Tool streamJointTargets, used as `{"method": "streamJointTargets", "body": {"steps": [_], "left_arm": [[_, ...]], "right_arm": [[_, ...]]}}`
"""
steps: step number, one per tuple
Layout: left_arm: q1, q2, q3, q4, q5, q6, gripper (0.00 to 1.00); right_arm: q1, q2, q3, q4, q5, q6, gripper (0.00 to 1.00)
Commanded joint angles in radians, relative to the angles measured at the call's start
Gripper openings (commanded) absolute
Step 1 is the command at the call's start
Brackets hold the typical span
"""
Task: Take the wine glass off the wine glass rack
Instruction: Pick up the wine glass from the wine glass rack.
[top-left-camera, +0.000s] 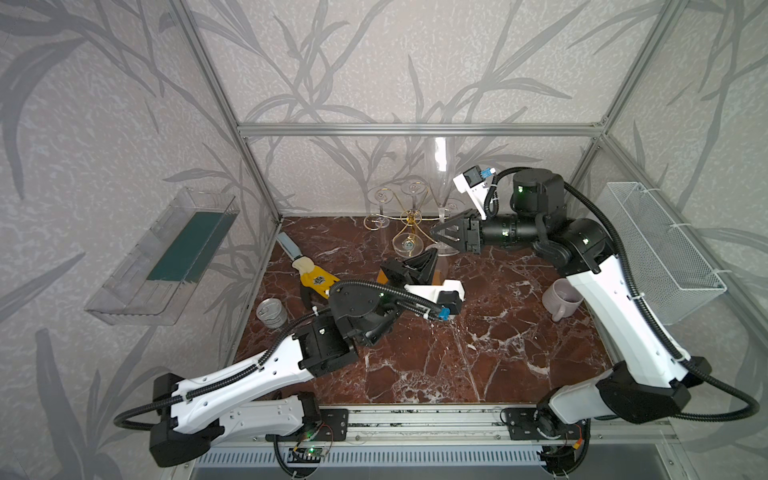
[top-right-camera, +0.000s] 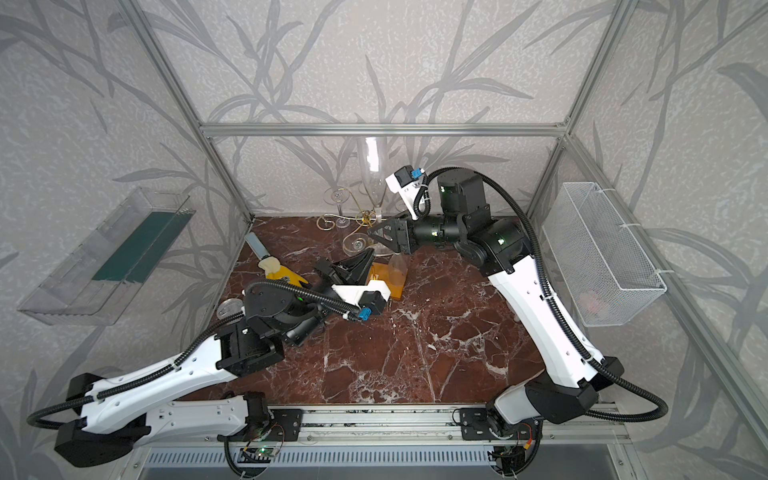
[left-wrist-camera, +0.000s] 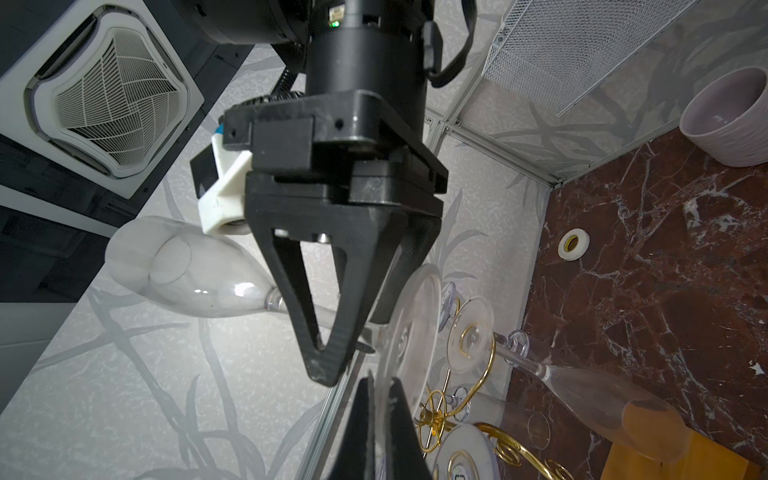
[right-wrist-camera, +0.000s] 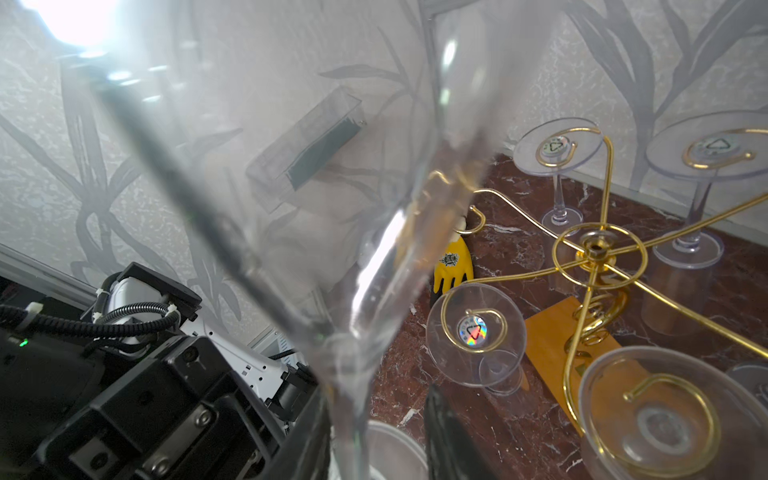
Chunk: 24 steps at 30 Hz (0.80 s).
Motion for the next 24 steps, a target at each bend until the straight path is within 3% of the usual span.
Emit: {"method": "streamJointTargets", "body": {"steps": [1,6,8,12,14,17,20,24], "left_arm": [[-0.014,-0.006,0.001,0.113,-0.038,0.056,0.0],[-0.024,-0.009,0.001,0.098,-0.049,0.035,0.0],[-0.027,-0.021,-0.001,0.071,-0.022,0.0,0.0],[-0.031,-0.054,-0.041,0.095,0.008,-0.059,0.02],[-0.031,-0.071,-0.065,0.11,0.013,-0.084,0.19],[-0.03,-0.097,-0.069,0.085,0.015,-0.185,0.56],[-0.03,-0.127,-0.038,0.028,0.033,-0.325,0.72],[-0.026,-0.153,0.017,-0.038,0.079,-0.548,0.81]], "right_arm": [[0.004,-0.049,-0.023,0.039,0.02,-0.002,0.29],[0.004,-0.078,-0.062,0.057,0.034,0.001,0.15],[0.004,-0.084,-0.079,0.075,0.024,0.01,0.01],[0.003,-0.097,-0.11,0.112,0.016,0.031,0.0],[0.004,-0.114,-0.129,0.129,0.038,0.026,0.0],[0.003,-0.144,-0.145,0.141,0.092,-0.008,0.0],[0.005,-0.171,-0.151,0.134,0.155,-0.067,0.0],[0.004,-0.207,-0.158,0.121,0.226,-0.155,0.0]]}}
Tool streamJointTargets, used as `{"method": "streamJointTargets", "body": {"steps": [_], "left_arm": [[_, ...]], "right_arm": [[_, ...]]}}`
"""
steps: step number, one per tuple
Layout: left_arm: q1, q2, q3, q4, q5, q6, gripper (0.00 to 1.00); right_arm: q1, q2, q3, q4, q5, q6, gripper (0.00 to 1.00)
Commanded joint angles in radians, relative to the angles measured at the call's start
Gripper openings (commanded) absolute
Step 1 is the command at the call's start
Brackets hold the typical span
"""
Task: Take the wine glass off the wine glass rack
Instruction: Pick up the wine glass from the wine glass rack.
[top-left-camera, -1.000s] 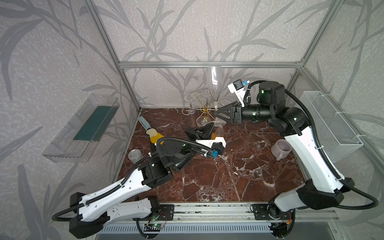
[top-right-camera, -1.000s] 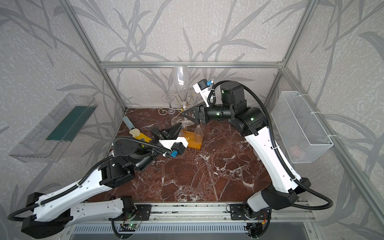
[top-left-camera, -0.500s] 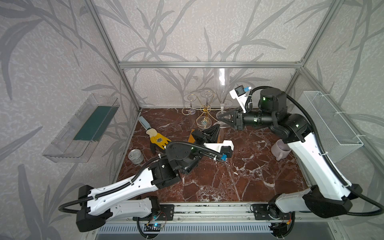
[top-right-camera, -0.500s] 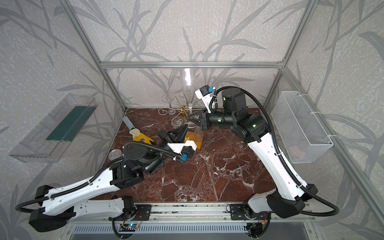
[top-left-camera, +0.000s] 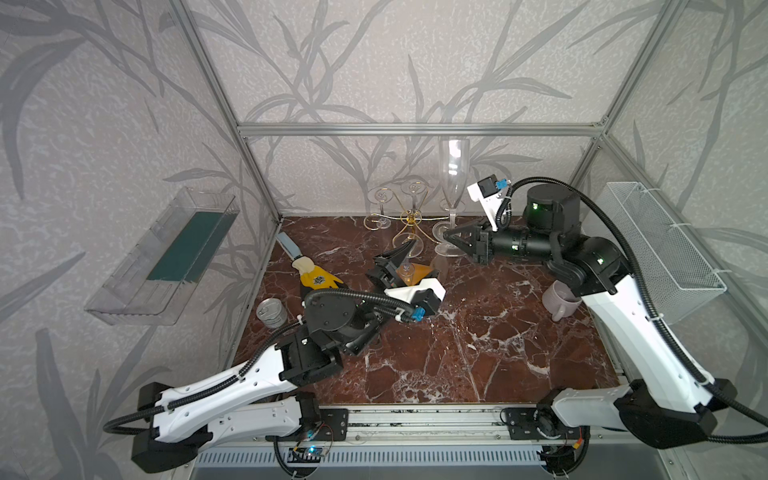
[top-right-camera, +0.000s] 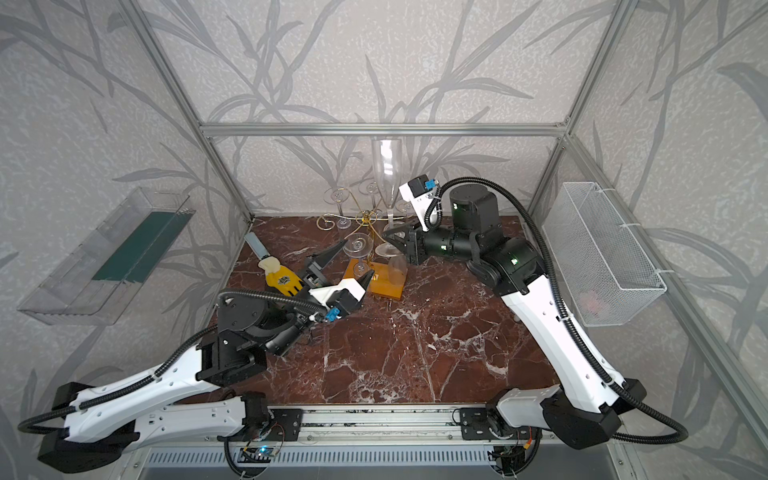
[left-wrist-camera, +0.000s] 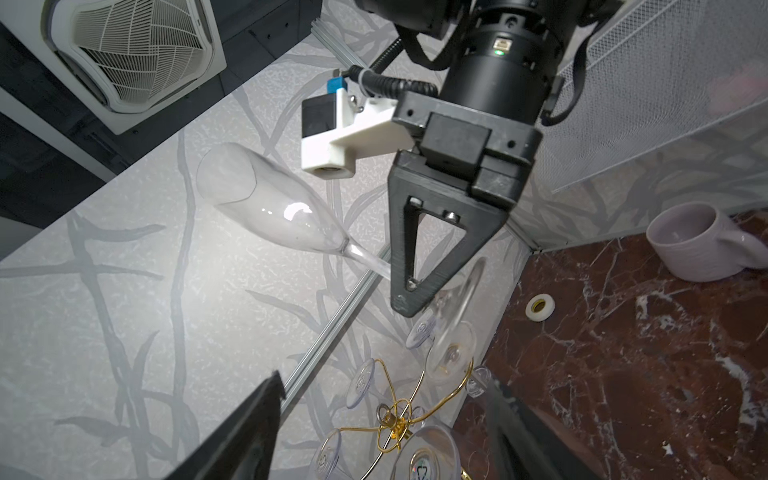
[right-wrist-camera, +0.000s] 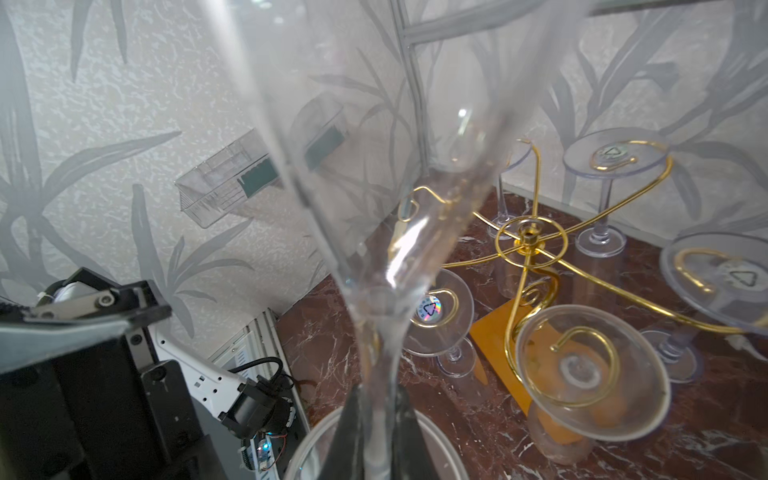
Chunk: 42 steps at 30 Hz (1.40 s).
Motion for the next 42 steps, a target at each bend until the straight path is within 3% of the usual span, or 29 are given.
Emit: {"method": "streamJointTargets", "body": {"steps": [1,3,7,15,20,28,42], "left_arm": [[0.004,-0.031,0.067,-0.026,0.052,-0.28,0.85],[0.031,-0.021,0.116,-0.082,0.089,-0.411,0.89],[0.164,0.024,0.262,-0.264,0.34,-0.734,0.89],[0.38,0.082,0.272,-0.056,0.749,-1.219,0.89],[0.392,0.128,0.304,-0.111,0.791,-1.28,0.84],[0.392,0.162,0.294,-0.062,0.849,-1.316,0.83],[0.392,0.177,0.267,-0.019,0.826,-1.345,0.82]], "right_arm": [[-0.001,-0.071,-0.01,0.046,0.085,-0.117,0.0],[-0.001,-0.122,-0.071,0.1,0.095,-0.185,0.0],[0.0,-0.244,-0.236,0.231,0.113,-0.288,0.0],[0.007,-0.321,-0.366,0.225,0.042,-0.316,0.0],[0.044,-0.339,-0.402,0.235,0.023,-0.305,0.0],[0.131,-0.313,-0.413,0.229,0.032,-0.296,0.0],[0.251,-0.24,-0.427,0.246,0.04,-0.279,0.0]]}}
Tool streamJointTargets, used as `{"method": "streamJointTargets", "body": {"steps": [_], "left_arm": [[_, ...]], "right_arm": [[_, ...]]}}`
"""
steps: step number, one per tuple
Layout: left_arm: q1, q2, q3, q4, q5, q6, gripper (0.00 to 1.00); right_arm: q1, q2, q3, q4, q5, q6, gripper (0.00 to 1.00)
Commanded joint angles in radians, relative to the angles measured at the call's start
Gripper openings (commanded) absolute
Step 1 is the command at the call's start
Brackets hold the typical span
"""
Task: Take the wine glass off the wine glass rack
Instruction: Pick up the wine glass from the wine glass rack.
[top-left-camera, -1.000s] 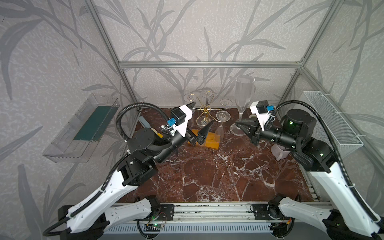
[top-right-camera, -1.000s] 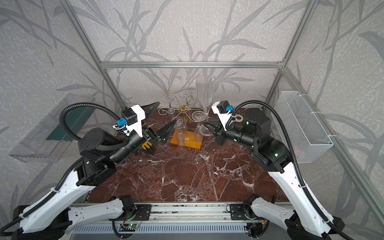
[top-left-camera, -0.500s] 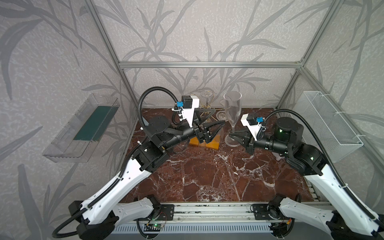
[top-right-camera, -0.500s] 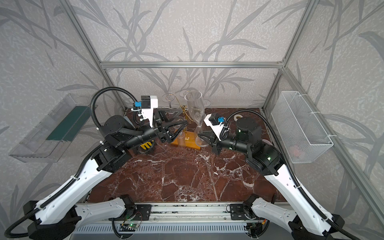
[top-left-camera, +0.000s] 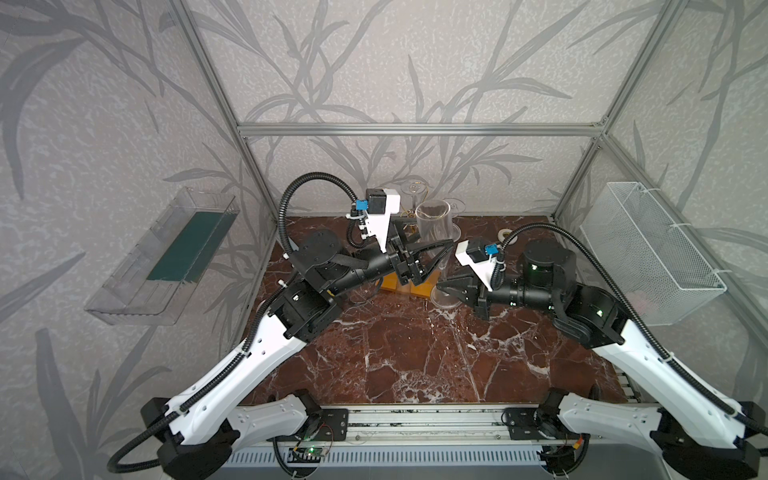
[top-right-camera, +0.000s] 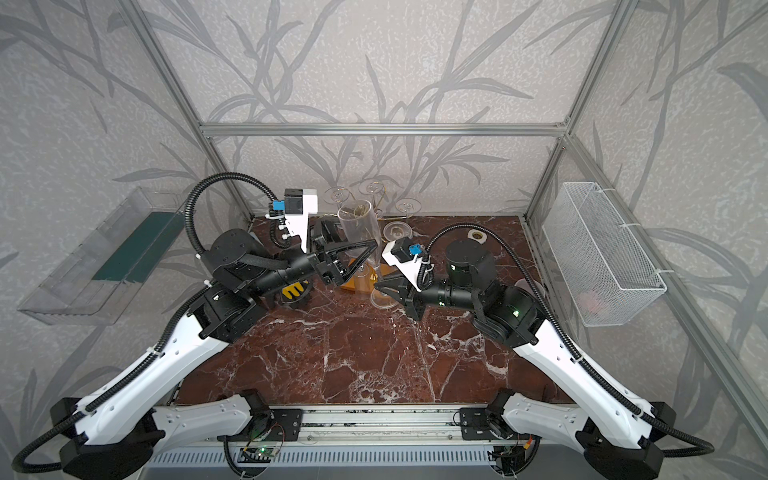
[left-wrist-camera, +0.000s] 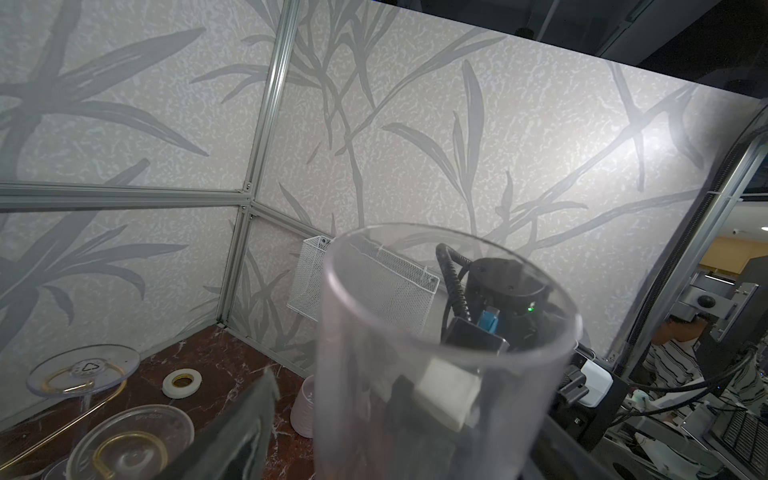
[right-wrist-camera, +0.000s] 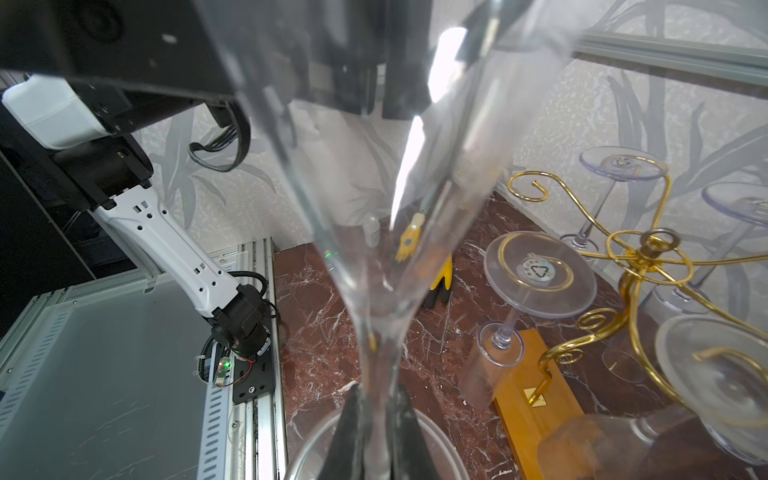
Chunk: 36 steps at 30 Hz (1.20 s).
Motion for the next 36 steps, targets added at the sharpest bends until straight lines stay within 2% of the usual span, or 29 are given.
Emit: {"method": "streamJointTargets", "body": {"steps": [1,5,14,22,23,25,26,28,32,36], "left_arm": [[0.004,0.001,-0.002,0.035,0.001,-0.019,0.82],[0.005,-0.005,-0.011,0.009,-0.041,-0.012,0.79],[0.005,-0.024,-0.022,-0.017,-0.045,0.008,0.54],[0.004,-0.053,-0.052,-0.007,-0.062,0.022,0.47],[0.004,-0.059,-0.058,-0.003,-0.068,0.025,0.47],[0.005,-0.07,-0.069,-0.002,-0.08,0.031,0.47],[0.004,-0.078,-0.075,-0.001,-0.09,0.036,0.47],[0.005,-0.101,-0.093,-0.002,-0.116,0.044,0.47],[0.004,-0.159,-0.12,-0.074,-0.165,0.093,0.46],[0.005,-0.244,-0.174,-0.152,-0.262,0.135,0.46]], "right_arm": [[0.027,0.005,-0.003,0.041,0.004,0.004,0.0],[0.051,0.009,-0.009,0.041,0.023,0.008,0.0],[0.059,0.012,-0.017,0.042,0.05,0.014,0.0],[0.062,0.017,-0.021,0.049,0.062,0.018,0.0],[0.062,0.015,-0.022,0.05,0.072,0.022,0.08],[0.062,0.01,-0.023,0.052,0.088,0.025,0.52],[0.062,0.007,-0.021,0.051,0.098,0.024,0.71],[0.062,-0.009,-0.02,0.056,0.131,0.019,1.0],[0.062,-0.063,-0.018,0.069,0.211,-0.024,0.99],[0.062,-0.121,-0.013,0.067,0.274,-0.067,0.99]]}}
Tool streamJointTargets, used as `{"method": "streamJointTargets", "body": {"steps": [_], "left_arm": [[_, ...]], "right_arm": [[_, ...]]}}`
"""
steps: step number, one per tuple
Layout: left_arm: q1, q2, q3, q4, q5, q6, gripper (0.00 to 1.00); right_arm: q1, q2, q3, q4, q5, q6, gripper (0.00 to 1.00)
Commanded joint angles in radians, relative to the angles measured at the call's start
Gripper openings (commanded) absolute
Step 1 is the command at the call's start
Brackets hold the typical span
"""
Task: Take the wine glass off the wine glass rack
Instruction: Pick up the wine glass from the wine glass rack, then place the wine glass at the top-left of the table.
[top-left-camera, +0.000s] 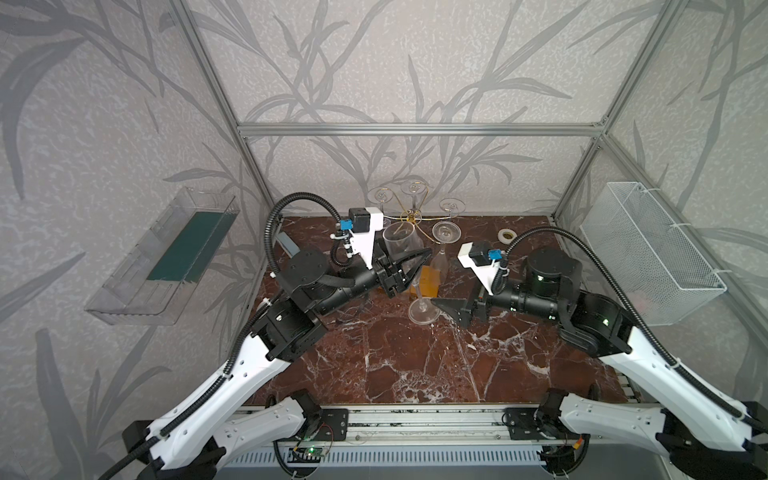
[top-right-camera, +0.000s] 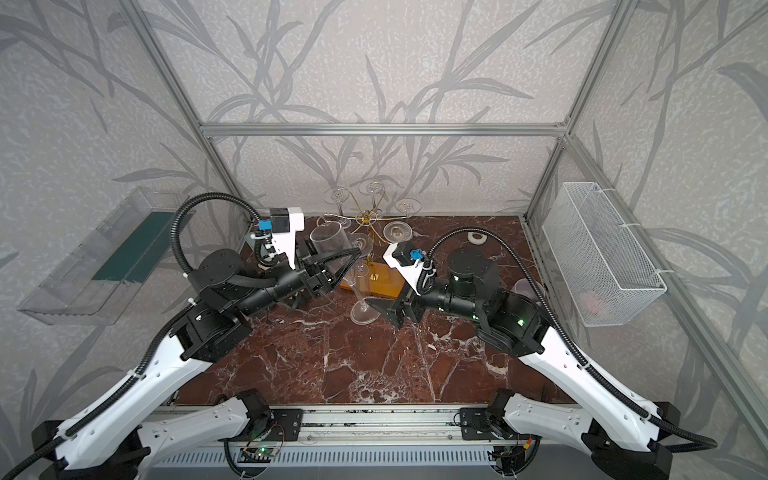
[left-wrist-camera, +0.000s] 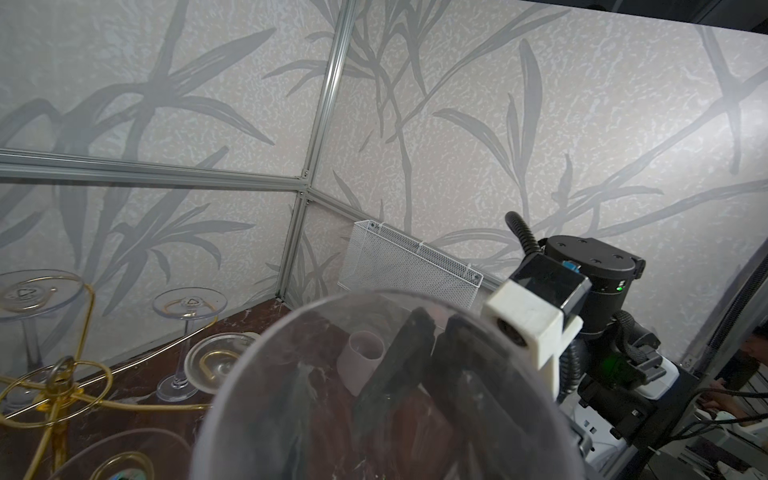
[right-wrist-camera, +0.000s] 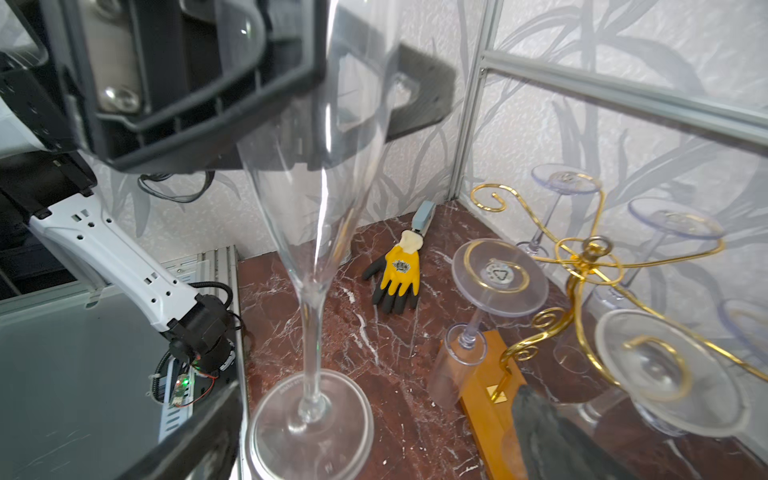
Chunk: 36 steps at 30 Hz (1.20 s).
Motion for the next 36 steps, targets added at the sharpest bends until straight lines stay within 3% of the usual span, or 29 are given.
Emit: {"method": "streamJointTargets", "body": {"steps": [1,11,19,24,28,36], "left_arm": [[0.004,-0.091,-0.044,-0.058,-0.118,0.057,0.46],[0.004,-0.278,-0.181,-0.227,-0.455,0.206,0.47],[0.006,-0.345,-0.322,-0.107,-0.745,0.348,0.48],[0.05,-0.317,-0.423,0.075,-0.894,0.438,0.49],[0.173,-0.247,-0.459,0.182,-0.844,0.408,0.49],[0.449,0.034,-0.467,0.438,-0.601,0.319,0.48]], "right_arm": [[0.004,-0.067,0.009,0.037,0.085,-0.051,0.99],[0.003,-0.209,-0.048,0.016,0.248,-0.115,0.99],[0.003,-0.304,-0.148,-0.008,0.37,-0.083,0.99],[0.004,-0.356,-0.208,-0.007,0.444,-0.065,0.99],[0.003,-0.373,-0.228,-0.024,0.49,-0.06,0.99],[0.0,-0.385,-0.307,0.01,0.608,-0.071,0.99]]}}
